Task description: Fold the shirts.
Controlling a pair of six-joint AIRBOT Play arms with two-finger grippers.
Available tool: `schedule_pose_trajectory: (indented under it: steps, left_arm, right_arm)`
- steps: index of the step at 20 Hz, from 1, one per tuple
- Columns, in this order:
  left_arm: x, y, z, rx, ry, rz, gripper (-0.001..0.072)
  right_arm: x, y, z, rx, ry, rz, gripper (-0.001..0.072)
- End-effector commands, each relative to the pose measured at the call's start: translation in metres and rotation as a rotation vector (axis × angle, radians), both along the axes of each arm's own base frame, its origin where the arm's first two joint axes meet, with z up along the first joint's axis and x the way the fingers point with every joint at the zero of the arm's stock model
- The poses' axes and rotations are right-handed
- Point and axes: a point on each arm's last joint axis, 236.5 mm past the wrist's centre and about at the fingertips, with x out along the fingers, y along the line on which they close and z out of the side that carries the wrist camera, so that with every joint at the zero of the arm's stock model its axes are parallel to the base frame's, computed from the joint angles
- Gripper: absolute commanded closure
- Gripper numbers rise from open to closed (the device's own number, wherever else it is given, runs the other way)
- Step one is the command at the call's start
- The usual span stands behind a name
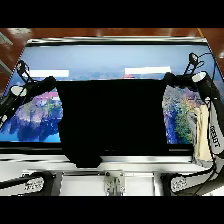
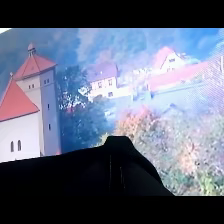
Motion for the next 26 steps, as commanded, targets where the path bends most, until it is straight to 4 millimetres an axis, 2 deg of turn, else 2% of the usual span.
schedule_pose_trajectory:
  steps: [1,4,7,8,10,13,16,18,21,23,26]
  left_arm:
    - [0.030,0.012,0.010,-0.010,-0.084,0.090,0.0667]
    - [0.035,0.007,-0.006,-0.010,-0.056,0.079,0.0667]
    - [0.030,-0.013,-0.041,-0.023,0.031,0.024,0.0667]
    - [0.025,-0.020,-0.053,-0.022,0.069,-0.013,0.0666]
    - [0.009,-0.034,-0.069,0.001,0.139,-0.126,0.0667]
    - [-0.021,-0.047,-0.068,0.007,0.238,-0.304,0.0667]
    - [-0.066,-0.038,-0.075,0.068,0.414,-0.437,0.0667]
    - [-0.090,-0.040,-0.086,-0.001,0.535,-0.437,0.0667]
    - [-0.116,-0.049,-0.104,-0.073,0.676,-0.457,0.0667]
    - [-0.128,-0.049,-0.117,-0.111,0.764,-0.430,0.0667]
    - [-0.130,-0.050,-0.123,-0.145,0.801,-0.389,0.0667]
  right_arm:
    - [0.028,0.010,0.011,-0.127,-0.149,0.038,0.0649]
    - [0.045,0.027,0.018,-0.167,-0.238,0.022,0.0648]
    - [0.044,0.039,-0.005,-0.142,-0.194,0.030,0.0648]
    - [0.039,0.044,-0.017,-0.121,-0.152,0.043,0.0648]
    - [0.029,0.047,-0.026,-0.096,-0.096,0.067,0.0648]
    - [0.002,0.042,-0.019,-0.082,-0.006,0.134,0.0648]
    - [-0.035,0.030,-0.011,-0.024,0.127,0.160,0.0648]
    - [-0.068,0.031,-0.024,0.025,0.272,0.197,0.0648]
    - [-0.112,0.028,-0.060,0.032,0.510,0.209,0.0648]
    - [-0.122,0.036,-0.075,0.068,0.581,0.215,0.0648]
    - [-0.126,0.045,-0.088,0.094,0.633,0.187,0.0643]
